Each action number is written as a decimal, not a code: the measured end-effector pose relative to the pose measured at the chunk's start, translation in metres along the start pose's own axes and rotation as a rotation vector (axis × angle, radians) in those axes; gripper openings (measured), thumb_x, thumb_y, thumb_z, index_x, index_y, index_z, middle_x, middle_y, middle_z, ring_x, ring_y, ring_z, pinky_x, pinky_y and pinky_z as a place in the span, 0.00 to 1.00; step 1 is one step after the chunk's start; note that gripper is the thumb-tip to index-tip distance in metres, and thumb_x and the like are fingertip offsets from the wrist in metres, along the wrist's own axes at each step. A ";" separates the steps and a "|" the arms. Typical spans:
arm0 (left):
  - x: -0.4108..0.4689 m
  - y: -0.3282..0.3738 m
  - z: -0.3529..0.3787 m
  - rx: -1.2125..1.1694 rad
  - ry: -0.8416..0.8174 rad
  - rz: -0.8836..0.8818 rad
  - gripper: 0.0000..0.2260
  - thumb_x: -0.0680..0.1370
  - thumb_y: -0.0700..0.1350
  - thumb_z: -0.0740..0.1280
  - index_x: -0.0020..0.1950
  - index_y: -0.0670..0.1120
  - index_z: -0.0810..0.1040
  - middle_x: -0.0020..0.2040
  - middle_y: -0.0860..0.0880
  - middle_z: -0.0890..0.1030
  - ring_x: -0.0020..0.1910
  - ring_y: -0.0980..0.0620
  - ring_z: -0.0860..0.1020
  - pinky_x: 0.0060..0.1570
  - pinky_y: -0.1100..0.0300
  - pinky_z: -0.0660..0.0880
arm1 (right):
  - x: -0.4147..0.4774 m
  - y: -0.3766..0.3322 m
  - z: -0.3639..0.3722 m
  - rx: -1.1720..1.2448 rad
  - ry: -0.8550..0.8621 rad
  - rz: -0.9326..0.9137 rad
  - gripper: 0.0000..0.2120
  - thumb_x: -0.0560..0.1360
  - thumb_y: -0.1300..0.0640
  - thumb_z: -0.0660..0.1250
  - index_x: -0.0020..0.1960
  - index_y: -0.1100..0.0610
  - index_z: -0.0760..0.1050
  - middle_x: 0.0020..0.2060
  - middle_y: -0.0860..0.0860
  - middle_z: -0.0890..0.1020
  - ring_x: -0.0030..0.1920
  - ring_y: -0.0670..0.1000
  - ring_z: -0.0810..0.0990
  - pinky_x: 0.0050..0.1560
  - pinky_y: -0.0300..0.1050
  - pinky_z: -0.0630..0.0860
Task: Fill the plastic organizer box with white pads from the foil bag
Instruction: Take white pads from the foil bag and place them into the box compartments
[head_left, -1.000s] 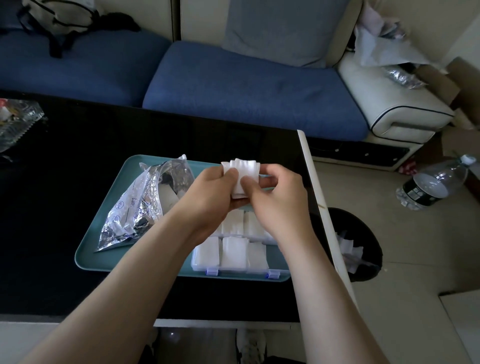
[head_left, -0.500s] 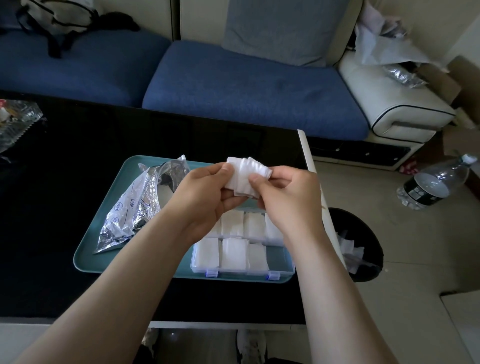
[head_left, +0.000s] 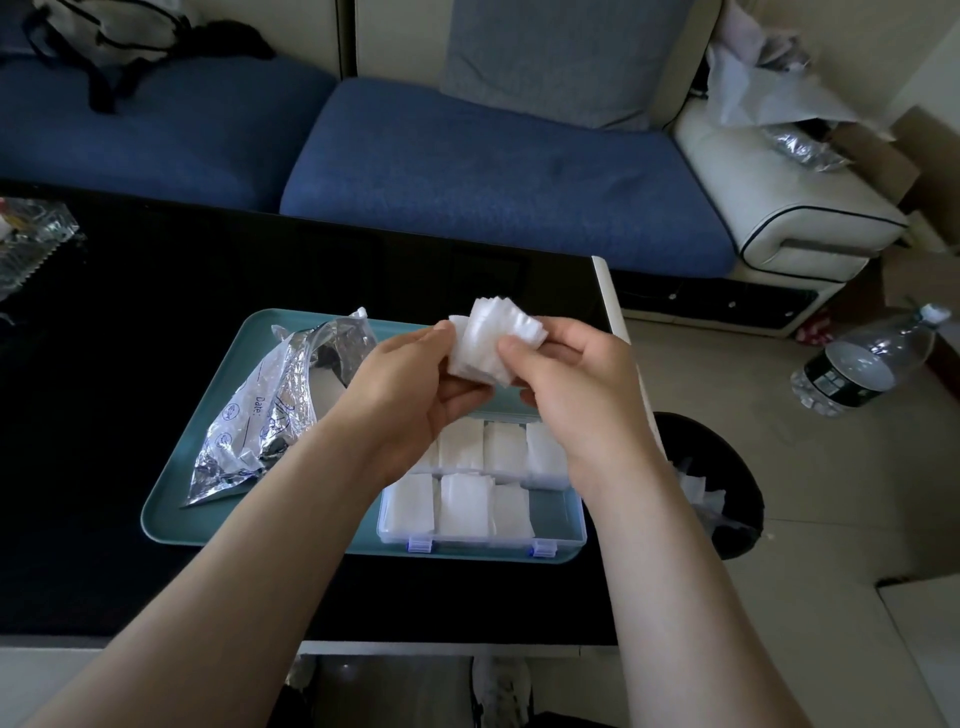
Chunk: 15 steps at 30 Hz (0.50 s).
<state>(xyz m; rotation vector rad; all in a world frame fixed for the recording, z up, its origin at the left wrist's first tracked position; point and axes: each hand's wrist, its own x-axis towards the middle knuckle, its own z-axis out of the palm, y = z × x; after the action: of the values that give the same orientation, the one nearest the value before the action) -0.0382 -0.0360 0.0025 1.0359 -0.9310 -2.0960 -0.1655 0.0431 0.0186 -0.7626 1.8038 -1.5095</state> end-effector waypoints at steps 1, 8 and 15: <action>-0.001 0.000 0.002 -0.025 -0.026 -0.019 0.15 0.89 0.46 0.59 0.67 0.37 0.77 0.56 0.38 0.87 0.55 0.43 0.87 0.63 0.45 0.81 | 0.000 0.002 0.002 -0.031 -0.002 -0.017 0.08 0.78 0.58 0.76 0.56 0.49 0.84 0.42 0.44 0.89 0.43 0.40 0.87 0.41 0.33 0.79; -0.001 -0.006 -0.001 0.309 -0.184 0.107 0.14 0.87 0.45 0.63 0.68 0.40 0.79 0.62 0.41 0.85 0.62 0.45 0.85 0.66 0.46 0.79 | -0.001 0.010 -0.001 -0.248 0.061 -0.228 0.09 0.75 0.55 0.80 0.54 0.51 0.86 0.38 0.45 0.87 0.39 0.39 0.86 0.36 0.28 0.75; -0.005 -0.010 0.002 0.579 -0.201 0.137 0.13 0.88 0.39 0.56 0.68 0.44 0.77 0.60 0.42 0.85 0.58 0.44 0.85 0.60 0.47 0.83 | 0.000 0.015 -0.003 -0.618 -0.076 -0.309 0.17 0.82 0.54 0.70 0.71 0.50 0.78 0.59 0.47 0.81 0.53 0.41 0.79 0.43 0.21 0.71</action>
<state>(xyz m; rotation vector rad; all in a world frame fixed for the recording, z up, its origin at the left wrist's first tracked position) -0.0391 -0.0260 -0.0024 1.0011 -1.7262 -1.8781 -0.1682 0.0474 0.0046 -1.4269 2.1908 -1.0650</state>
